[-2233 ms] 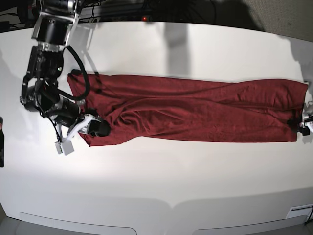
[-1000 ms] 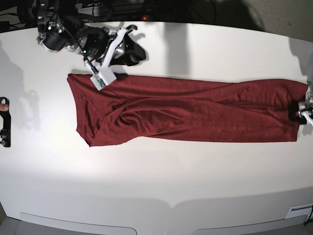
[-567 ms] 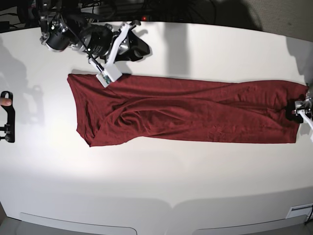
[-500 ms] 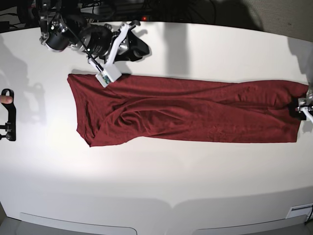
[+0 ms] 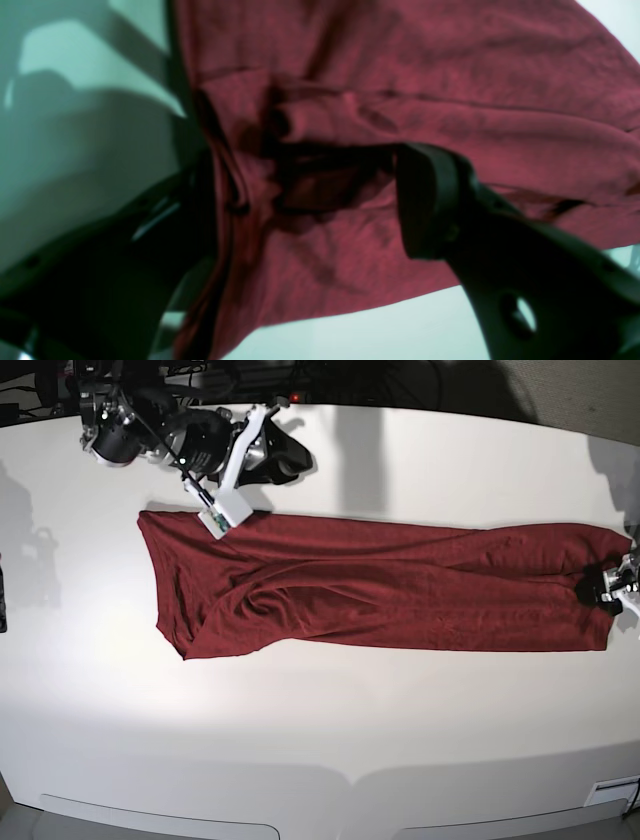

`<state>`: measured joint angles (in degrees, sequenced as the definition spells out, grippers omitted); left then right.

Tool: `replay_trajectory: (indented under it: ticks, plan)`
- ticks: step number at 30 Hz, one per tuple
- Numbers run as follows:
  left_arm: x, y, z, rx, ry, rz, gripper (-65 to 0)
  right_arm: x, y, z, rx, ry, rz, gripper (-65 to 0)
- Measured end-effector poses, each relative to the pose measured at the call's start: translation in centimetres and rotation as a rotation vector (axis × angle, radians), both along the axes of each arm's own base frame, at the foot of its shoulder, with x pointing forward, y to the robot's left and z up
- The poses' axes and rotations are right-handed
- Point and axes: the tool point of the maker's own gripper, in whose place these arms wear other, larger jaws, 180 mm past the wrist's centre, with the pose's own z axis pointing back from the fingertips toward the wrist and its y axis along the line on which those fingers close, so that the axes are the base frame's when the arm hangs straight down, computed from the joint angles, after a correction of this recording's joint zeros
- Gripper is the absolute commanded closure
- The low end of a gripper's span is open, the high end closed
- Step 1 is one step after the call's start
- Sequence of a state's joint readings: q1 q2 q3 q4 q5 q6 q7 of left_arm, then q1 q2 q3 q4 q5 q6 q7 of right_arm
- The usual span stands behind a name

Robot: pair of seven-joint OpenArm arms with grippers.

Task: Fold the T-shirt properly
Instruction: 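Grasp the strip end with left gripper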

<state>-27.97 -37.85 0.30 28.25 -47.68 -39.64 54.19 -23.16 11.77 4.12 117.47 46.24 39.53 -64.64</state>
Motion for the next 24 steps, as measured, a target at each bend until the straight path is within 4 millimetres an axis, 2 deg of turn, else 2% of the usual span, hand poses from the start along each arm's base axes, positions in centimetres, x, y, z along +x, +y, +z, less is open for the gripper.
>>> replay_trajectory:
  ticks: [9,19,22,24]
  plan:
    - [-0.9,-0.6,-0.1,-0.019,0.052,-0.040,-45.5,0.1,0.1,0.5,0.001,-0.019,0.004,-14.7]
    - [-0.4,-1.8,0.4,-0.096,0.027,-0.017,-45.4,0.1,0.1,0.5,0.001,-0.019,0.004,-14.7]
    - [-0.4,-1.8,0.4,-0.096,0.026,-0.016,-41.1,0.1,0.1,0.5,0.000,-0.019,0.004,-14.7]
    - [-0.4,-1.9,0.3,-0.098,0.029,-0.016,-31.6,0.1,0.1,0.5,-0.002,-0.017,0.006,-14.7]
